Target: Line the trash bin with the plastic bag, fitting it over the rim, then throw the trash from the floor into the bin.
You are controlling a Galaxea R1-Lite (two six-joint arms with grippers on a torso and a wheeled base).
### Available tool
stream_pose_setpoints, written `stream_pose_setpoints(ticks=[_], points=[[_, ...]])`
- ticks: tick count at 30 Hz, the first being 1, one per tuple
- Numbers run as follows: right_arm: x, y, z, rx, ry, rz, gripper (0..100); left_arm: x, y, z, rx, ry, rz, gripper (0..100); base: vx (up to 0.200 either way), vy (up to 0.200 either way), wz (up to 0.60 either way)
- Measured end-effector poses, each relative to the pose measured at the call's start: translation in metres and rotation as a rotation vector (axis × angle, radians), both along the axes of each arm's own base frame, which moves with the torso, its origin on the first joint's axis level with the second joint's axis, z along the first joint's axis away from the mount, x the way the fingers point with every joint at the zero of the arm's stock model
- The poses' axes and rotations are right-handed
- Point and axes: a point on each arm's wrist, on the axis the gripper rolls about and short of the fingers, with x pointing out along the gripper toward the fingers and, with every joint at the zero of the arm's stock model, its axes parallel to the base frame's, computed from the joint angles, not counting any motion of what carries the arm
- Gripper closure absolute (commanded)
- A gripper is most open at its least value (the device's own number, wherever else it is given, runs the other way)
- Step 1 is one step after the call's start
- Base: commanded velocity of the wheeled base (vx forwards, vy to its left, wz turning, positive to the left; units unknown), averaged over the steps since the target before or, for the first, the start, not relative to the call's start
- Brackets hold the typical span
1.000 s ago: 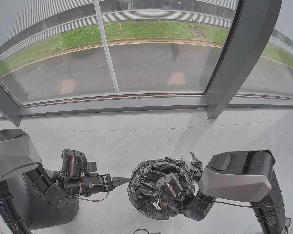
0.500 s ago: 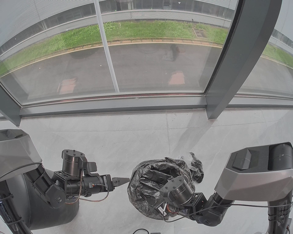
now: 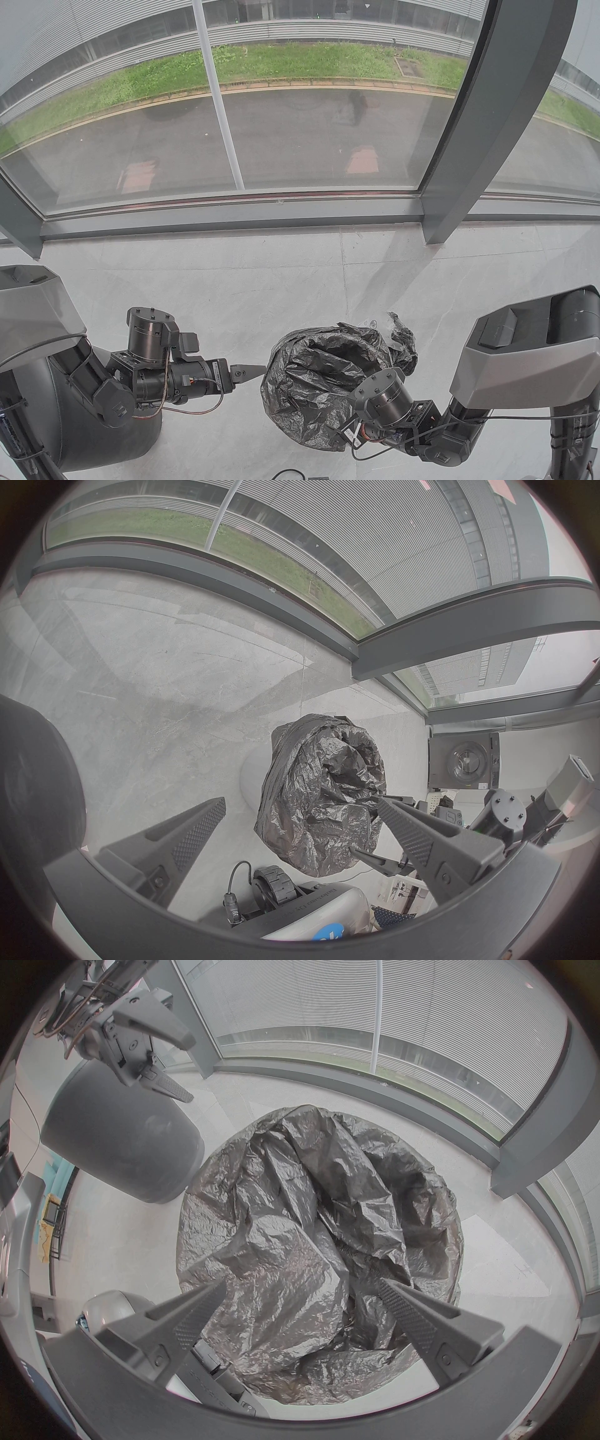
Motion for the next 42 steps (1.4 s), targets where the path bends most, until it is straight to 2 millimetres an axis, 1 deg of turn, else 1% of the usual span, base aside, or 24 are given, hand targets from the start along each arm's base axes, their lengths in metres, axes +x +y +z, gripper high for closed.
stream_pose_setpoints(ticks=[5,9,17,23,29,42], points=[[0.001,-0.003,-0.008,-0.054,0.006,0.03,0,0.001,0.0,-0.002,0.002,0.005,0.001,0,0.0,0.0,0.0],[0.008,-0.01,-0.014,-0.099,0.005,0.04,0,0.001,-0.001,-0.004,0.007,0.011,0.002,0,0.0,0.0,0.0],[0.012,-0.017,-0.029,-0.113,0.052,0.053,0,0.003,-0.002,-0.006,-0.002,-0.011,0.002,0,0.0,0.0,0.0],[0.014,-0.017,-0.032,-0.114,0.061,0.065,0,0.004,-0.003,-0.008,-0.02,-0.057,0.002,0,0.0,0.0,0.0],[0.02,-0.012,-0.031,-0.094,0.051,0.07,0,0.002,-0.003,-0.013,-0.017,-0.038,-0.001,0,0.0,0.0,0.0],[0.026,-0.003,-0.03,-0.083,0.075,0.081,0,0.001,-0.003,-0.013,-0.017,-0.036,0.0,0,0.0,0.0,0.0]])
